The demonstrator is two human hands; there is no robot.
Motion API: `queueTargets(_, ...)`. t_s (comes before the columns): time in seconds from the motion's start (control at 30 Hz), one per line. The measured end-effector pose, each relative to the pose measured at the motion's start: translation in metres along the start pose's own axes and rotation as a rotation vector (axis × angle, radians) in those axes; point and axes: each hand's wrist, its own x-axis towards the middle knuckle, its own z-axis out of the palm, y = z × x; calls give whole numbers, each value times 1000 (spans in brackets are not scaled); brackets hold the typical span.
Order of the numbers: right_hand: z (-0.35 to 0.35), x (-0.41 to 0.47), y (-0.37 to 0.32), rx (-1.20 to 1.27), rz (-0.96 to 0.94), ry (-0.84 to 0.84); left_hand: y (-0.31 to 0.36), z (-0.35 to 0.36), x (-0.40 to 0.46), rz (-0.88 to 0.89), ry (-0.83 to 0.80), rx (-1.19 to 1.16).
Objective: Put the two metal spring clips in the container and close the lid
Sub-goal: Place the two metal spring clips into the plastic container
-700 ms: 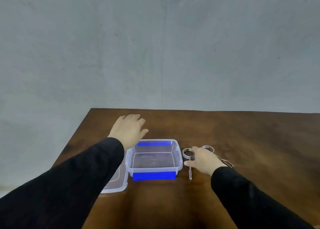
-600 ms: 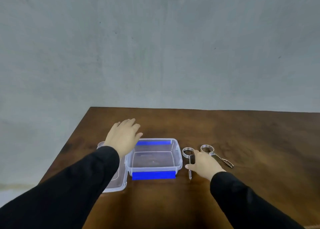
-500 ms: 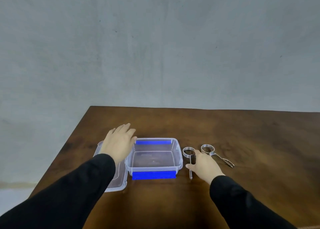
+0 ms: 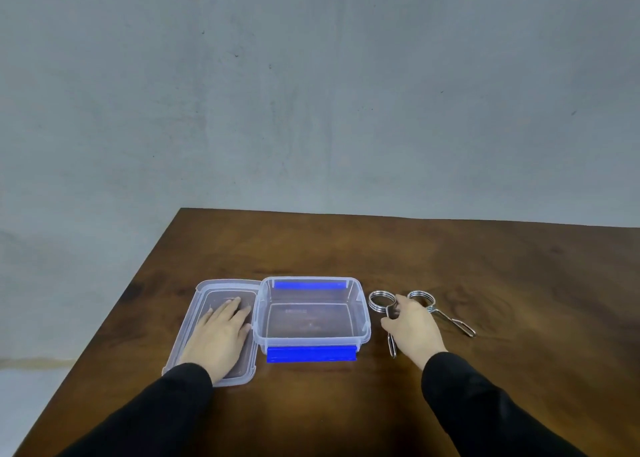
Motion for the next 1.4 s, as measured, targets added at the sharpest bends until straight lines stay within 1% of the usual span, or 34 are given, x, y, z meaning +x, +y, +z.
queueTargets(0.13, -23, 5, -17, 159, -95, 67, -1, 4, 1, 18, -3, 44)
queueTargets(0.2, -39, 8, -32, 234, -189, 92, 0, 2, 1, 18, 7, 55)
queueTargets(0.23, -48, 9, -42, 274, -246, 71, 1, 1, 1, 19, 15, 60)
queueTargets(0.3, -63, 9, -62, 313, -378, -35, 2, -1, 1, 27, 23, 62)
queueTargets(0.33, -69, 7, -73, 292, -448, -107, 2, -1, 1, 32, 25, 61)
queueTargets(0.43, -66, 4, -105, 116, -643, -293, -1, 2, 1, 52, 25, 59)
queueTargets(0.53, -39, 4, -126, -72, -767, -409, -6, 5, 2, 82, 16, 74)
queueTargets(0.63, -9, 7, -130, -188, -781, -457, -7, 6, 3, 96, 19, 78)
queueTargets(0.83, 26, 8, -132, -220, -768, -516, -10, 8, 4, 98, 29, 101)
queueTargets(1.07, 40, 9, -131, -234, -779, -511, -11, 12, 5, 103, 47, 129)
queueTargets(1.4, 50, 9, -125, -231, -793, -496, -11, 12, 5, 94, 32, 144)
